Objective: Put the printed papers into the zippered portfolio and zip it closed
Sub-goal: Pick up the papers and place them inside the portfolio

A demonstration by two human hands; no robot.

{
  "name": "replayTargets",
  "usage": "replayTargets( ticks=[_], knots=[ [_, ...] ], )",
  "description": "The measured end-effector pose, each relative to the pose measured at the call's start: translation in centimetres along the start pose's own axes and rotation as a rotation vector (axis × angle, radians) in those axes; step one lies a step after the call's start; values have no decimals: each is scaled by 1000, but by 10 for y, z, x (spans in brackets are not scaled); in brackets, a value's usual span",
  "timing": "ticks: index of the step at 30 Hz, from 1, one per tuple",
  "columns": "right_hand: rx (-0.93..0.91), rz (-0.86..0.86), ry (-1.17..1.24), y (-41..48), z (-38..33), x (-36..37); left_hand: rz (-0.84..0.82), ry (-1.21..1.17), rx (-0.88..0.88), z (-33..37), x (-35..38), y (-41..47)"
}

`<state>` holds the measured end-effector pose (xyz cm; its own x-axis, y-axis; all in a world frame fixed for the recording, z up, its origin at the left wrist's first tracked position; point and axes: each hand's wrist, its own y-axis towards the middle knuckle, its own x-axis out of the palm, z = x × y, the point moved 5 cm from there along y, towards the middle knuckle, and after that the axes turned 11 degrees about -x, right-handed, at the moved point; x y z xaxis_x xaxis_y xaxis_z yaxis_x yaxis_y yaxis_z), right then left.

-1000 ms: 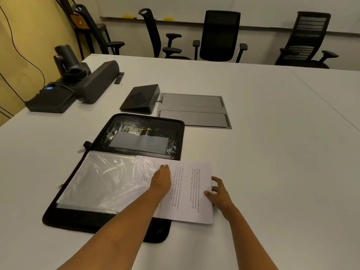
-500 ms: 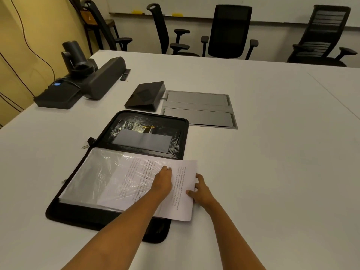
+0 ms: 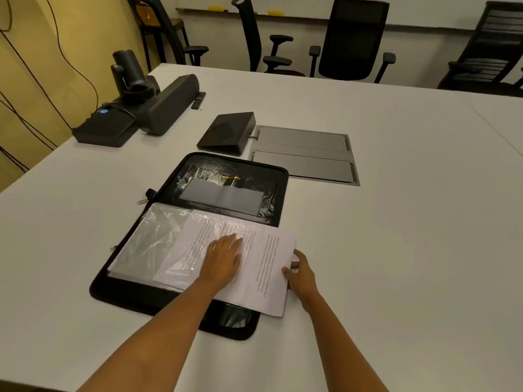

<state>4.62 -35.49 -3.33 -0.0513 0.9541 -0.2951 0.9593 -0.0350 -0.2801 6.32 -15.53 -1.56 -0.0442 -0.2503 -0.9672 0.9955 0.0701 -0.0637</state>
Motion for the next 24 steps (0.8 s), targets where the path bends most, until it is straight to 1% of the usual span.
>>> replayTargets(
  ticks=[5, 10, 17, 24],
  knots=[
    [-17, 127, 31, -6, 0, 4, -75, 30, -61, -55, 8, -16],
    [-36, 262, 84, -11, 0, 14, -117, 45, -29, -87, 12, -29],
    [-72, 260, 43, -8, -10, 34, -70, 38, -41, -91, 19, -30],
    [-106, 262, -87, -8, -19, 54, -40, 68, -11, -87, 17, -34]
  ],
)
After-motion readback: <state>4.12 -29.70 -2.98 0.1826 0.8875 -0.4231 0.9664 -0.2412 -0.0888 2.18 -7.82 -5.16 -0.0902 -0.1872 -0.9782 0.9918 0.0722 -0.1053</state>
